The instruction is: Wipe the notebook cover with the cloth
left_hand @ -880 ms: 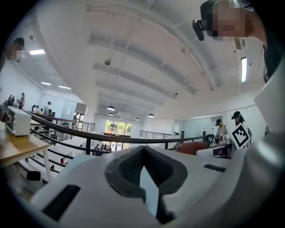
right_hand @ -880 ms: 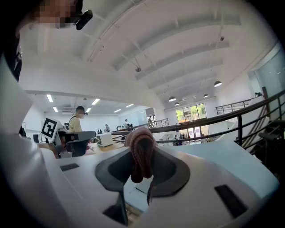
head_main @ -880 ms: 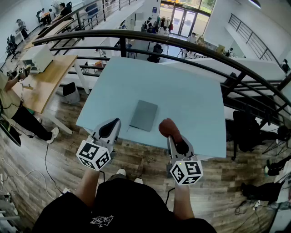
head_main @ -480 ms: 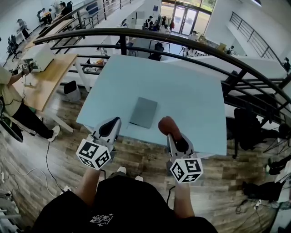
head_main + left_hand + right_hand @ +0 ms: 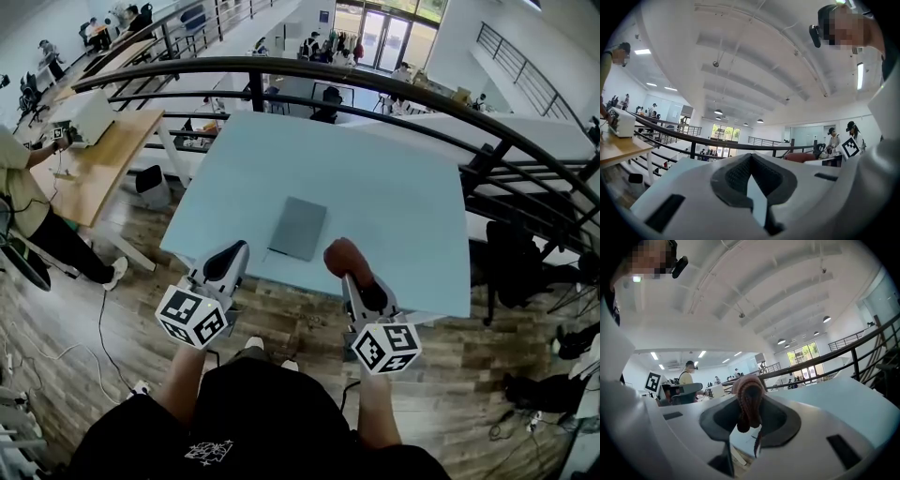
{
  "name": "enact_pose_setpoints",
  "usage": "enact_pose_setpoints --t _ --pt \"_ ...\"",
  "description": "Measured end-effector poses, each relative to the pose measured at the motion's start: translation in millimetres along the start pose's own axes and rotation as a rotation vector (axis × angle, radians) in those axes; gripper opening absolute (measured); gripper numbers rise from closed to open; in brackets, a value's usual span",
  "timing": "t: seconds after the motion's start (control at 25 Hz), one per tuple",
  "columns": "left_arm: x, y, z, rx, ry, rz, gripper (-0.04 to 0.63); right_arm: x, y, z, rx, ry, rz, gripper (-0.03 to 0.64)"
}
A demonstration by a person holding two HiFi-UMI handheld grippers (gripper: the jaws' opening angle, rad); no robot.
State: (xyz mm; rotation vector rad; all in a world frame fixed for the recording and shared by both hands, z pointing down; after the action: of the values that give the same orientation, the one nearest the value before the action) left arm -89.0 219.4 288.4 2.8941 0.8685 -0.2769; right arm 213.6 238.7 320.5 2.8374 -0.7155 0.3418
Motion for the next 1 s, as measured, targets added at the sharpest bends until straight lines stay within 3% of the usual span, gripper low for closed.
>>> enact_pose_setpoints --t 0.16,0.28,0.48,0.84,1.0 --pt "-2.4 -0.5 -7.9 -0.024 0.071 0.049 -0.009 0.4 1.6 -6.0 -0.005 -0.001 0.001 0.110" --pt "-3.1 -1.2 -15.4 -0.041 0.090 0.044 -0.008 2.0 6.7 -11.0 -0.020 0.001 -0.001 0.110" --pt "-22.1 0.6 -21.5 -0.020 0.015 0.016 -0.008 -0.6 24.3 -14.0 -0.043 0.002 -0.001 0.110" --pt "-56.0 47.5 -22.7 -0.039 0.002 -0.044 -0.008 14.2 72.4 -12.7 -0.056 0.019 -0.030 0.109" --pt "-82.0 68.8 -21.7 -0.057 -0.038 -0.077 -0.008 16.9 102.9 -8.4 -0.059 0.026 -0.037 0.110"
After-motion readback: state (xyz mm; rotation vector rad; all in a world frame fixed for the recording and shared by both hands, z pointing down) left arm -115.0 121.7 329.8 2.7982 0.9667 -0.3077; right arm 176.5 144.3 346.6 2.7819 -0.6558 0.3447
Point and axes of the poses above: the fingertips, and each gripper's own axes: y forward along the fingers, x to its right, z out of its top, the point moved 9 cm from there along -y, backward along the fingers, and after that the axes turned 2 degrees about -y, right-handed, at the moved point
